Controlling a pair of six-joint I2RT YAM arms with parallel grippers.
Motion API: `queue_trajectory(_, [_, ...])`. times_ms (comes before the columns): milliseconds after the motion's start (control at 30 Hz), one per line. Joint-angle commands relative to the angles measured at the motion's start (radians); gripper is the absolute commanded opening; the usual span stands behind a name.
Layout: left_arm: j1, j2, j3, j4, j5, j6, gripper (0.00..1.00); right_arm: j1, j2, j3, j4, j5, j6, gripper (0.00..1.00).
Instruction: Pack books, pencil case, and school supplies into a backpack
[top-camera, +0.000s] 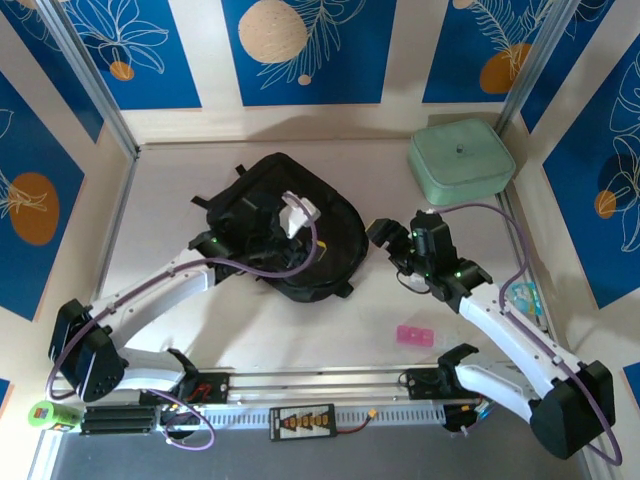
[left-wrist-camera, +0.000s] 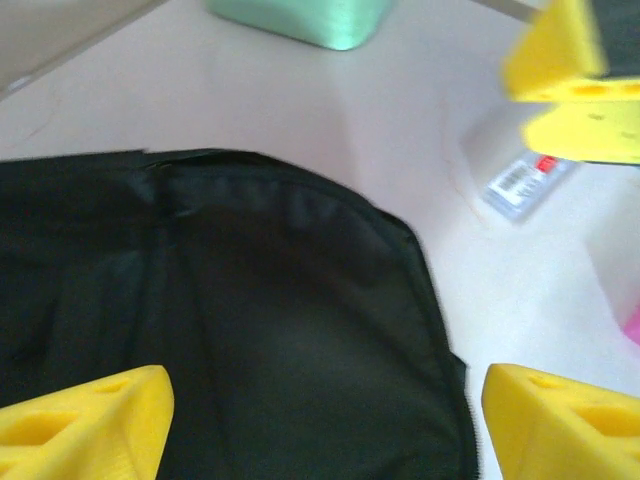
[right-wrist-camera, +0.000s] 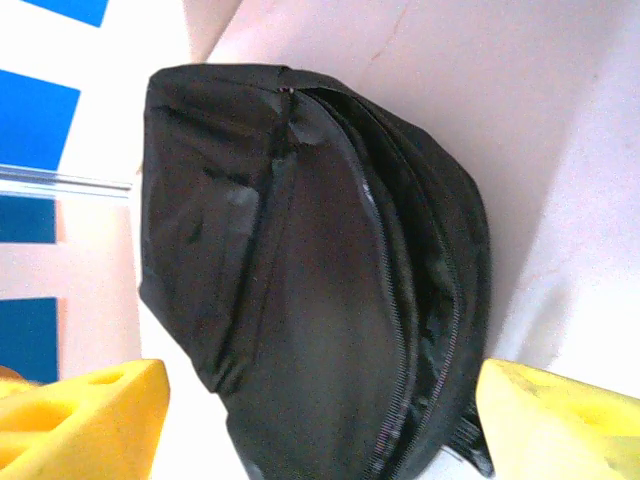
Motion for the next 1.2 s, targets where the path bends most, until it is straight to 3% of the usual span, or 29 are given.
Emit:
queue_trajectory(0, [0.06,-0.06,-0.046,0.011,-0.118,-0.18,0.84,0.011,0.008,0.046,-0.095,-0.002,-0.074,0.82])
queue_trajectory(100, [0.139,-0.09,-0.105,-0.028,-0.171,-0.325,0.86,0.025,0.037,0.064,-0.074,-0.024,-0.083,0.82])
queue_trajectory(167, [0.224,-0.106,-0.144,-0.07,-0.14,-0.44,0.84,0.035,0.068,0.081,-0.069,-0.033,-0.083,0.83])
queue_trajectory(400, [0.521,-0.173,-0.365,0.048,0.131,-0.741,0.78,0.103,0.189,0.164,-0.064,-0.047,-0.095,0.88])
queue_trajectory(533, [0.623,-0.134,-0.466,0.188,0.237,-0.884,0.68,0.155,0.245,0.208,-0.068,-0.047,-0.105,0.88])
queue_trajectory(700, [0.654,-0.046,-0.516,0.336,0.295,-0.979,0.54,0.217,0.299,0.251,-0.085,-0.039,-0.115,0.88])
queue_trajectory(1167, [0.655,0.141,-0.484,0.497,0.397,-1.028,0.4,0.313,0.388,0.303,-0.04,-0.097,-0.138,0.82])
